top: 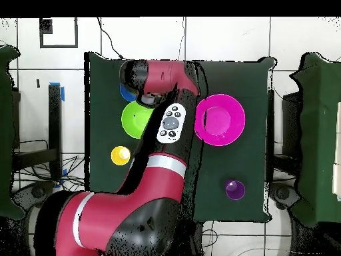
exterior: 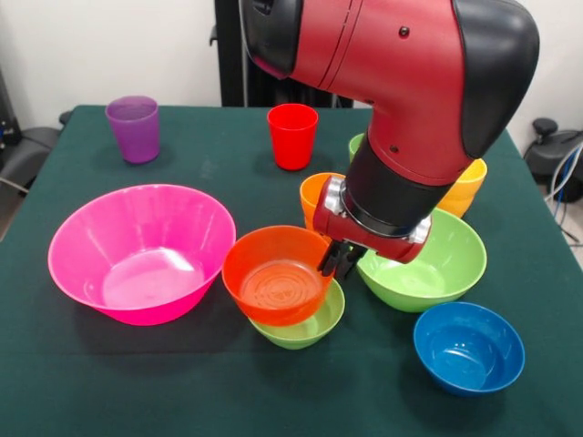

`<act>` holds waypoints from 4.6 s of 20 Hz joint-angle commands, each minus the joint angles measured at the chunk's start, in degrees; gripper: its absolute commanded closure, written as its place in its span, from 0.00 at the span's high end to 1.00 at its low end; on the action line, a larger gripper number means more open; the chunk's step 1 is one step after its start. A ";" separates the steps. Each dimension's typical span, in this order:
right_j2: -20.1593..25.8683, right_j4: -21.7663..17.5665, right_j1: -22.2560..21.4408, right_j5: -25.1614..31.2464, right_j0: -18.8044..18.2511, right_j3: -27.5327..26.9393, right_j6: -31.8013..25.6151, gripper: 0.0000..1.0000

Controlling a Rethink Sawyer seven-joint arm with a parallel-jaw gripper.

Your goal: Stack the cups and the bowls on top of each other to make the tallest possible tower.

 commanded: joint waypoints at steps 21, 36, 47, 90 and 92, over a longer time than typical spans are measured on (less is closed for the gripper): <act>3.79 -3.03 0.60 -3.90 0.09 1.38 2.60 0.00; 4.83 -1.95 0.87 -6.42 -0.10 2.02 3.73 0.00; 4.39 -2.27 1.62 -5.53 -0.34 0.78 2.51 0.00; 4.01 -2.48 2.09 -3.71 -0.04 -0.25 1.35 0.00; 4.47 -2.29 1.97 -3.71 -0.16 0.26 0.98 0.00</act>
